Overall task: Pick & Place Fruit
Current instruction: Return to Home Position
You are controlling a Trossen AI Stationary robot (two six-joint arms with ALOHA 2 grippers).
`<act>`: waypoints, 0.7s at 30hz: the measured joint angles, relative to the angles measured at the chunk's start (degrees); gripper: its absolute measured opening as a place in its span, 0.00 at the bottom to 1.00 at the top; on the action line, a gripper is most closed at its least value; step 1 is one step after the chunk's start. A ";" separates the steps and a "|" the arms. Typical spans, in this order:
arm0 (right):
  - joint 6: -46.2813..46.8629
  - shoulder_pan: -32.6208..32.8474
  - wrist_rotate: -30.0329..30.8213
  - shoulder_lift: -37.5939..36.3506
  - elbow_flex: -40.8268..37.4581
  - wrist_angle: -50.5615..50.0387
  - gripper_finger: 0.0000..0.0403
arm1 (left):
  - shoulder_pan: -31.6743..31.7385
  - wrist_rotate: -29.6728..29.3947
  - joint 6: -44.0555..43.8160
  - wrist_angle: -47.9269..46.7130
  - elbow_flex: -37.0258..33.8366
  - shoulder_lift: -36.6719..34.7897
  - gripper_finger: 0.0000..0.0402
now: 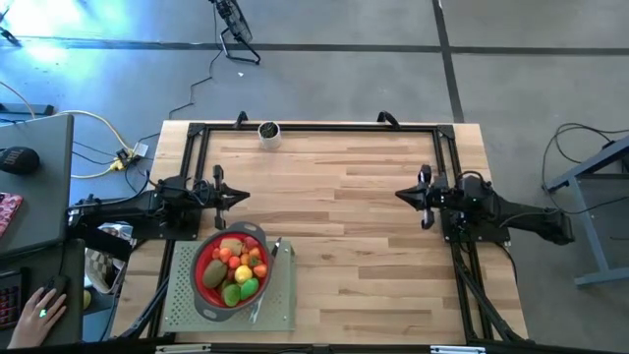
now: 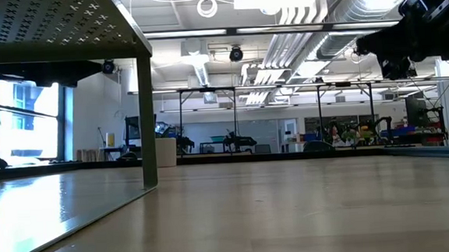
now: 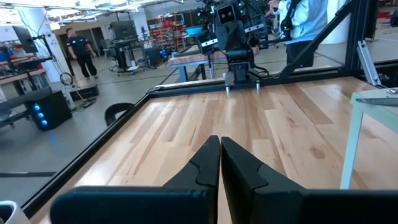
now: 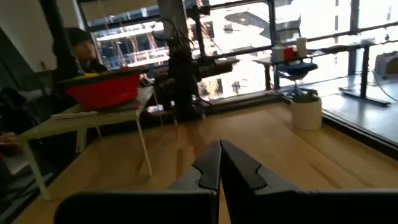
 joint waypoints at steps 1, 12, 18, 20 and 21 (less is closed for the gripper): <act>0.20 -0.01 0.99 0.00 0.00 -0.91 0.01 | 0.00 -0.10 0.08 -0.11 0.00 0.00 0.02; -3.45 0.02 4.83 0.29 -0.02 -3.40 0.01 | 0.00 -0.18 -0.15 0.05 0.00 0.00 0.02; -3.54 -0.01 4.87 0.31 -0.04 -3.33 0.01 | 0.00 -0.24 -0.17 0.45 -0.02 0.00 0.02; -3.54 0.01 4.85 0.31 -0.04 -3.31 0.01 | 0.00 -0.24 -0.17 0.46 -0.02 0.02 0.02; -3.54 0.01 4.83 0.31 -0.04 -3.31 0.01 | 0.00 -0.24 -0.17 0.44 -0.02 0.02 0.02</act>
